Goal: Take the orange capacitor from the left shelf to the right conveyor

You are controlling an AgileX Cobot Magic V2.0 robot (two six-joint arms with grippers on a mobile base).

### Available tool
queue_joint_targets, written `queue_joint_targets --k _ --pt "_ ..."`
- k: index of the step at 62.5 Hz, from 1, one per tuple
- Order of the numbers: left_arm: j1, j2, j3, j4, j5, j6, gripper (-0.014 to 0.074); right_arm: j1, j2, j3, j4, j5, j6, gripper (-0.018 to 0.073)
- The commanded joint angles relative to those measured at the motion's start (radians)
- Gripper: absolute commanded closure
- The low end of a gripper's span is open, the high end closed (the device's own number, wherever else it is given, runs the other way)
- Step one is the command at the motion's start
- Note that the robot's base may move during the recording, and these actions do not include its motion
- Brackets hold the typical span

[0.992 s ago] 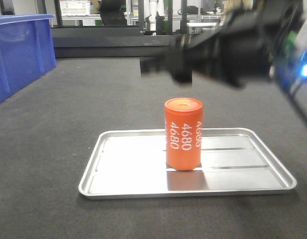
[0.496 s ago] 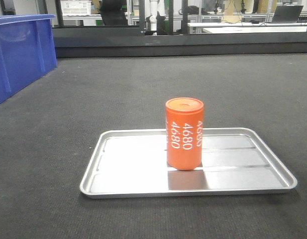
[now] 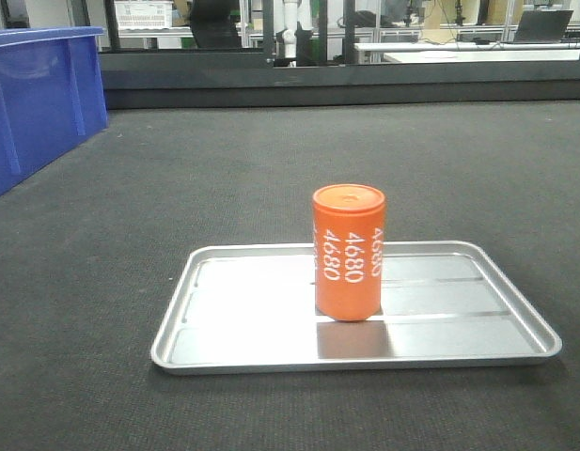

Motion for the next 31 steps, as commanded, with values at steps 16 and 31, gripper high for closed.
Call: queue_joint_targets --k 16,31 --pt "0.0 -0.008 0.022 -0.003 -0.09 0.0 0.0722 -0.346 -0.161 -0.032 0.161 0.163 -0.089 0.0508" --pt "0.0 -0.008 0.022 -0.003 -0.09 0.0 0.0722 -0.574 -0.359 -0.03 0.154 0.506 -0.177 0.0508"
